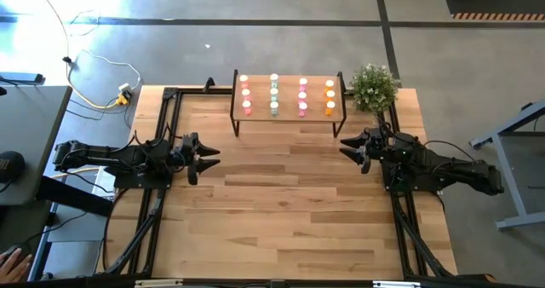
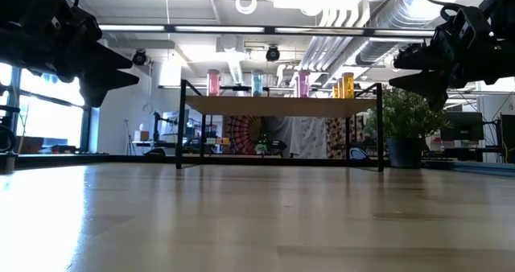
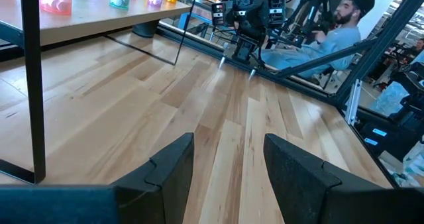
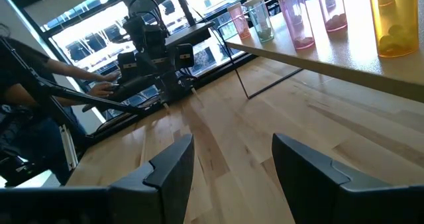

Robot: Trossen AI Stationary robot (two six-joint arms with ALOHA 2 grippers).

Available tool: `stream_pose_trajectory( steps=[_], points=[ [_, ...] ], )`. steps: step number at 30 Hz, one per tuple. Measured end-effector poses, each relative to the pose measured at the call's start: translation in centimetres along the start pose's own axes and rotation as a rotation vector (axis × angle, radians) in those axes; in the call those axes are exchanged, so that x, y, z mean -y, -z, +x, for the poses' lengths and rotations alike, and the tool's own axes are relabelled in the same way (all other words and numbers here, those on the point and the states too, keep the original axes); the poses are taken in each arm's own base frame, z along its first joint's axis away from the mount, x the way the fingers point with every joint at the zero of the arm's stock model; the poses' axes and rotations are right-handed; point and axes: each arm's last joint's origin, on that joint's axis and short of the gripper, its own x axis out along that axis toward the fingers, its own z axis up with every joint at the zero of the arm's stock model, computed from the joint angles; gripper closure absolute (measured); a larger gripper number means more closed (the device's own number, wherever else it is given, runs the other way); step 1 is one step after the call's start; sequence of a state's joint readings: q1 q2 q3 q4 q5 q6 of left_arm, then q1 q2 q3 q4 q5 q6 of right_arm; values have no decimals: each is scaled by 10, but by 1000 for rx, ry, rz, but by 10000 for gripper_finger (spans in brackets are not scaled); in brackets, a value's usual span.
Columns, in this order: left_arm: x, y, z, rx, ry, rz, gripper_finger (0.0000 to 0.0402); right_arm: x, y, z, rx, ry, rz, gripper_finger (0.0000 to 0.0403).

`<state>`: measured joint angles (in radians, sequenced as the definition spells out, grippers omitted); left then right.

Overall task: Pick and place medicine bottles onto shelf by color
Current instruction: Return to Home Position

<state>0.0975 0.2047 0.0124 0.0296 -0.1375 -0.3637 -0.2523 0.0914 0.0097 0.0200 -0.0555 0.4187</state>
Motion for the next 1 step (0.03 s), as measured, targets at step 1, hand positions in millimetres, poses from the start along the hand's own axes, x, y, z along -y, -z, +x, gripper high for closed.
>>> stream_pose_trajectory(
  steps=[1],
  points=[
    [0,0,0,0,0,0,229,0,0,0,0,0,0,208]
  ],
)
